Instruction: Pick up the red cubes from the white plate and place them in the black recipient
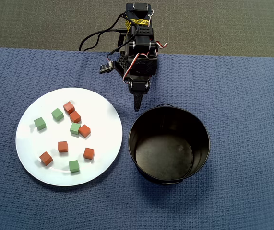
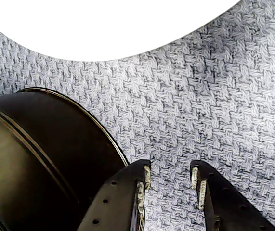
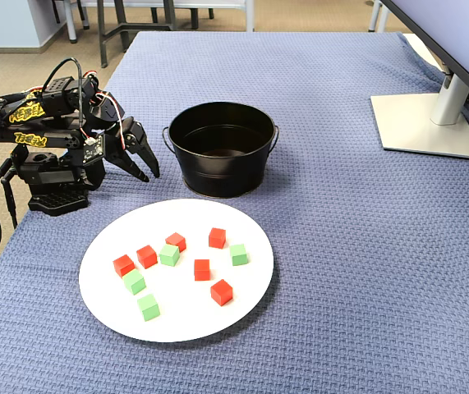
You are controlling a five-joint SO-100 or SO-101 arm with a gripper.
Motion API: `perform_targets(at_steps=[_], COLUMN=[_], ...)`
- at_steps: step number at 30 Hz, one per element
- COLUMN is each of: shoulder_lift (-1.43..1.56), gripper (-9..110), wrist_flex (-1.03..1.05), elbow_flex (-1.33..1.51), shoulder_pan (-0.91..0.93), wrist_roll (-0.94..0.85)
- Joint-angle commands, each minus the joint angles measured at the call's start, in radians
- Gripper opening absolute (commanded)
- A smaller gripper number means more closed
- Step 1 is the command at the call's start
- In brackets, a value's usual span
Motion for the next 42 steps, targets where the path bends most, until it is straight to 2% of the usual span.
perform_targets(at_steps=[1, 15, 20, 25, 30, 34, 39, 42], shoulder_lift=[-0.04, -0.081, -0.322, -0.515, -0.828, -1.104, -1.402, -1.482], gripper=[3, 3, 7, 13, 15, 18, 17, 17], wrist_flex=[-0.106, -0.169, -0.052, 0.009, -0.083, -0.153, -0.137, -0.129], elbow_flex=[-0.051, -0.078, -0.379, -0.594, -0.775, -0.911, -1.16, -1.249], shoulder_pan=[0.121, 0.164, 0.212, 0.235, 0.36, 0.407, 0.459, 0.472], wrist_roll=[-0.176, -0.184, -0.247, -0.439, -0.357, -0.37, -0.36, -0.364])
